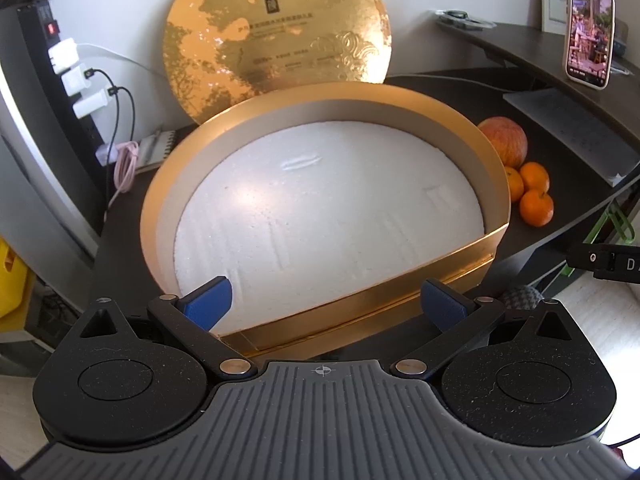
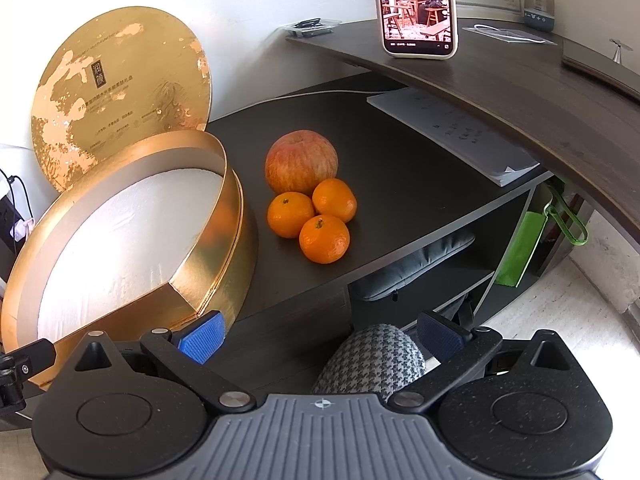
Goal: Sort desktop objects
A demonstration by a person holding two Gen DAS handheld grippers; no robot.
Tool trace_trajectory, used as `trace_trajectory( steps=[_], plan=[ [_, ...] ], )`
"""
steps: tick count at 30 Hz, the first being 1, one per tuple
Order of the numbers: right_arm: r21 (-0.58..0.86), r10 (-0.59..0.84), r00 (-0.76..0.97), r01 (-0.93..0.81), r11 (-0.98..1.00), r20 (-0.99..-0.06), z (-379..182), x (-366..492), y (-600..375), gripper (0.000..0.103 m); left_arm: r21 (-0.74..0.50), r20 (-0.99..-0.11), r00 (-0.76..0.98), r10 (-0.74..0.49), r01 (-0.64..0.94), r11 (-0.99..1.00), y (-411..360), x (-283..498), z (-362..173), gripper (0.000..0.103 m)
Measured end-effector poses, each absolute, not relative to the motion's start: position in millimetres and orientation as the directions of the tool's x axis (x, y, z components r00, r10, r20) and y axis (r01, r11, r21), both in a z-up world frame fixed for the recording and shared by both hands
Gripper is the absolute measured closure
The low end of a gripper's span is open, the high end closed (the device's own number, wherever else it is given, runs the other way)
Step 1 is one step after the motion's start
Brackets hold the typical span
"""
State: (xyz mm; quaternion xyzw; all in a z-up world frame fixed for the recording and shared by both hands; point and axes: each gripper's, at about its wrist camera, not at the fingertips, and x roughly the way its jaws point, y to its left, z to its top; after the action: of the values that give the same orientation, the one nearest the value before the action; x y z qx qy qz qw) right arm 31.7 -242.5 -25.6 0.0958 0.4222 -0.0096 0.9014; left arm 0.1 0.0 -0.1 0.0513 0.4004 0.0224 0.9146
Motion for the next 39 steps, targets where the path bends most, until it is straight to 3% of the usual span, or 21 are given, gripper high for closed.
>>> trace_trajectory(
  steps=[39],
  plan=[
    [0.159,0.085,0.629,0.062,0.985,-0.773,-28.7,36.3,-235.5,0.0,0.107,-0.739,0.667,0.094,-0.021,0.994,-7.6,0.0,-6.4,0.0]
  ],
)
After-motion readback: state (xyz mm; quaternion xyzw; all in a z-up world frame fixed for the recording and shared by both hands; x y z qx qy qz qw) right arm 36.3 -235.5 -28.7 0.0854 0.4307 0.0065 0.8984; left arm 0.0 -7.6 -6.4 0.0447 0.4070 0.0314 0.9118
